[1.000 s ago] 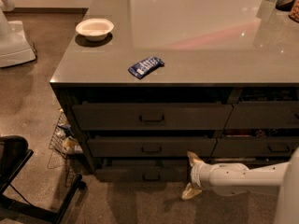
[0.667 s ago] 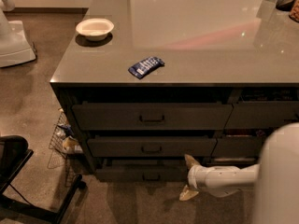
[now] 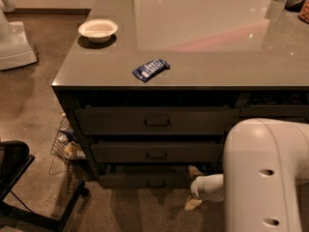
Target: Open bottom drawer
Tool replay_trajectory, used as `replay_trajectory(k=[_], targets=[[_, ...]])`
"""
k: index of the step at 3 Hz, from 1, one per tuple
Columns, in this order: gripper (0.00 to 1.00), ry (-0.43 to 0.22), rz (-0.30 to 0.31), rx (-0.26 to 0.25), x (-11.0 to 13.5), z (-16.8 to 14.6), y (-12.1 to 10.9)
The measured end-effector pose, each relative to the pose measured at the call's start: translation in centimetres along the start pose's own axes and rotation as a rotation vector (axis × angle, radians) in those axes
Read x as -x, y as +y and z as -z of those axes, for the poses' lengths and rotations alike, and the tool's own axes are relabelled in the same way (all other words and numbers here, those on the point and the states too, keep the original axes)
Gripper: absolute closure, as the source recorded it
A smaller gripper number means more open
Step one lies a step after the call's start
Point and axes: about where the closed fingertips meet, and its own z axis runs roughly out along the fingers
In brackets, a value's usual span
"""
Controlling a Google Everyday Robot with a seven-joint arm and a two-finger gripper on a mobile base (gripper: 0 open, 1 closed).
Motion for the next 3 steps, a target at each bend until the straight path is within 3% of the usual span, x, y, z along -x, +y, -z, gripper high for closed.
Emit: replay_trajectory(k=[2, 3], targets=[[0.00, 0.022, 0.011, 0.025, 0.0, -1.5, 1.1], [0.00, 0.071, 0.058, 0.016, -0.3, -4.4, 0.1]])
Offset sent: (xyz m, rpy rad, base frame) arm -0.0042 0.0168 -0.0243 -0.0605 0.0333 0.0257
